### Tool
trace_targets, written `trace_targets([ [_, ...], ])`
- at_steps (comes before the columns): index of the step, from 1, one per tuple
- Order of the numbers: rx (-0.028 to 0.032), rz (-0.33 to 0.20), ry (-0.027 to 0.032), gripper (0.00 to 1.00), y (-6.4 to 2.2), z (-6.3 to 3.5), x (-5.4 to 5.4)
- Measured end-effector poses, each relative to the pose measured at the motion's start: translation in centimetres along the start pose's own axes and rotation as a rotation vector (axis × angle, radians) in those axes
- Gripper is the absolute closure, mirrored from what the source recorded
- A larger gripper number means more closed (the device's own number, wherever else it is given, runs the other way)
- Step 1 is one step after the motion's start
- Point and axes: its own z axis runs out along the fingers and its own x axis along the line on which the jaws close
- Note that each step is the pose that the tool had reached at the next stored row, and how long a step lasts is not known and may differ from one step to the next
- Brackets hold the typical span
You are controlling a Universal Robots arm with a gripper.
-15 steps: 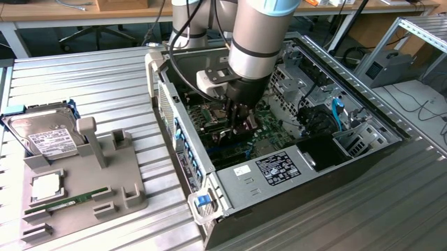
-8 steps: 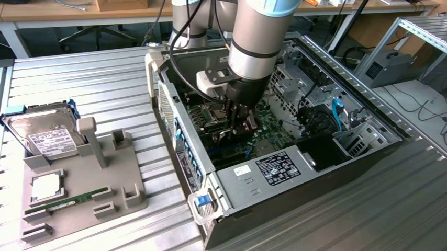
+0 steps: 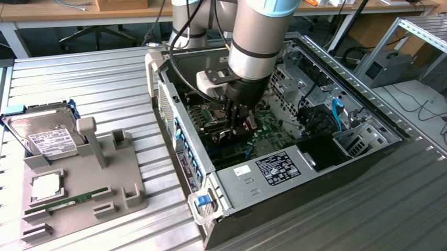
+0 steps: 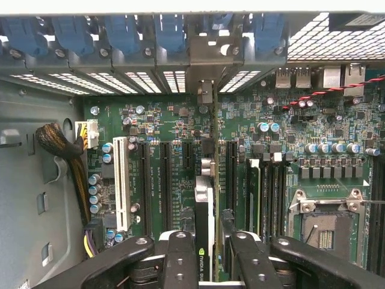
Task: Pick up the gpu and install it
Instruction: 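Insert the gpu into the slot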
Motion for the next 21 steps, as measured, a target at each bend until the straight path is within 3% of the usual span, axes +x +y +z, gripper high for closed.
trace_targets([
  [21,0.0,0.0,0.0,0.73,0.01,0.41,0.01],
])
